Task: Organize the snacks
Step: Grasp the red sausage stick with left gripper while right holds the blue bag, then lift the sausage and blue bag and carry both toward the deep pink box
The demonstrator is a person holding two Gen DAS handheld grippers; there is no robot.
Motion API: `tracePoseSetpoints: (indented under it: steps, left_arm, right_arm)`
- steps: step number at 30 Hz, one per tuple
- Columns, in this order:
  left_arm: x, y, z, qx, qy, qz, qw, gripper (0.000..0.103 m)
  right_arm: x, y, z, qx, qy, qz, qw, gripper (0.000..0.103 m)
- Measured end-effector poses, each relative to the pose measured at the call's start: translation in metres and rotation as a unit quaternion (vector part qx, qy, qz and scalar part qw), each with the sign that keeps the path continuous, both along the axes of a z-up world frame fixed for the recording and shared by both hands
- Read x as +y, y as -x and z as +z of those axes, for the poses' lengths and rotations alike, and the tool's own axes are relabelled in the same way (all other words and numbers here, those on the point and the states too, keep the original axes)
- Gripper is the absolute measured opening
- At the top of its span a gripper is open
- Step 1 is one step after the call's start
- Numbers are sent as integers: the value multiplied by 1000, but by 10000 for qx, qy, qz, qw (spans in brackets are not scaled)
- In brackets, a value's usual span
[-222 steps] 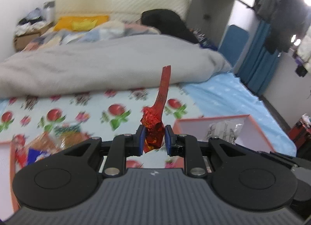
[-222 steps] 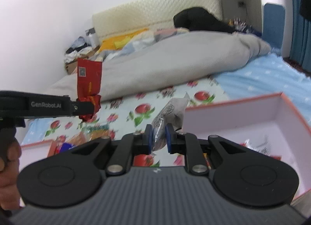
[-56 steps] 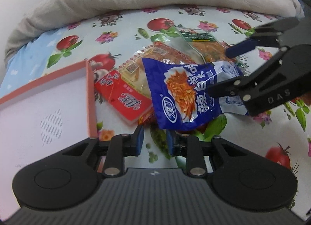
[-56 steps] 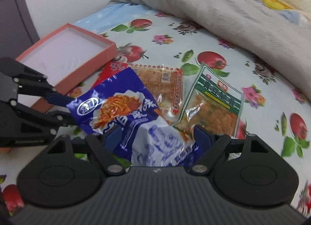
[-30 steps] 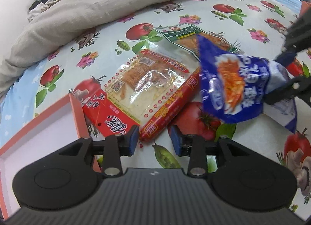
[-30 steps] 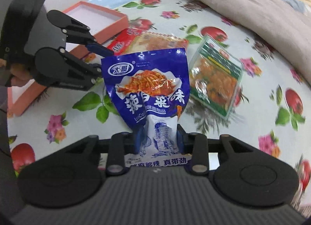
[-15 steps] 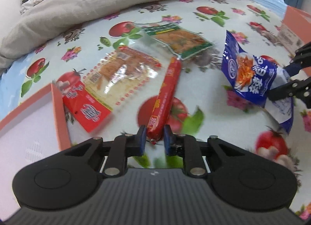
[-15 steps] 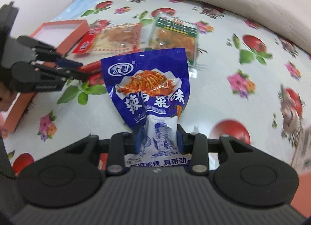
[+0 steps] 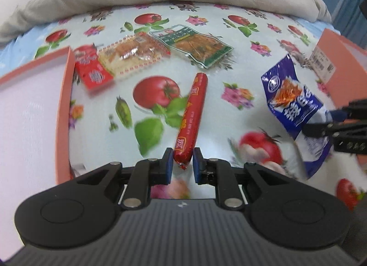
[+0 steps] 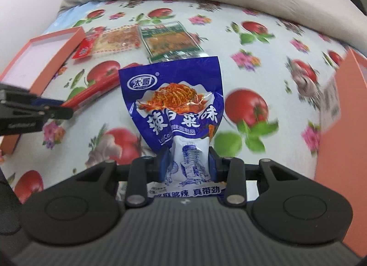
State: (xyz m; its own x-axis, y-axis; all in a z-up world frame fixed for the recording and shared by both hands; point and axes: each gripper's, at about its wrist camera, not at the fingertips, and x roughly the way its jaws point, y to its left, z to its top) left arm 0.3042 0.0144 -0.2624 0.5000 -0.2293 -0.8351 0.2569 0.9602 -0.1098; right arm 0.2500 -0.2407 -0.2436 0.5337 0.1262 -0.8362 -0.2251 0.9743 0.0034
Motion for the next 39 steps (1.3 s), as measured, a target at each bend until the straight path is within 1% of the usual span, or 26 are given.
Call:
tracePoseSetpoints:
  steps: [1,2,5,9,11,13,16,18,19,20,21,22,24,28,31,39]
  left_arm:
    - [0,6,0,132,187,123,9997,21]
    - [-3,12,0,203,257,161,9993,21]
    - [-19,34,0,240,172,212,9993,21]
    - [-30,55,-1,415,443,250,9978,20]
    - [-35,60,-3,491,568,201,9970,20]
    - [-41,65,-2,473,594,113,9970,20]
    - [-50,67,2,389,492,15,9980,21]
    - [-54,65,4,402,446,19,9982,22]
    - [-54,63,5,387,466,20,9982,26]
    - [-55,62,6,376,479,28,9981,34]
    - [-57,59,7,367,462,28,9983,39]
    - [-59,56,7,338,422,23,9985,45]
    - [-64,50,8,255,330,-38,9991,45]
    - [-78,36,7,157,199,-153,9996,45]
    - [-88,26,6,28,-27,-230,9997,45]
    - [-104,10,-9,27,-277,-363,9990,43]
  right_arm:
    - [-2,5,-1,9,-2,-81,10000,38]
    - [-3,11,-2,19,10,-169,9999,38]
    - [-9,28,-3,-58,100,-410,9991,38]
    - [-18,46,-2,-113,91,-635,9979,38]
    - [-19,55,0,-166,169,-589,9980,38]
    - [-23,61,2,-183,110,-593,9980,38]
    - [-28,67,3,-217,130,-655,9975,39]
    - [-32,69,2,-229,116,-673,9974,39]
    - [-34,70,3,-244,76,-704,9972,40]
    - [-36,71,3,-285,46,-713,9970,40]
    - [-37,72,3,-310,28,-711,9970,41]
    - [-39,72,2,-325,-5,-711,9969,46]
    - [-42,72,-1,-346,-41,-747,9966,53]
    - [-45,69,-10,-307,-167,-744,9966,53]
    - [-44,69,-12,-408,-128,-704,9966,52]
    - [-46,68,-18,-491,-218,-699,9961,53]
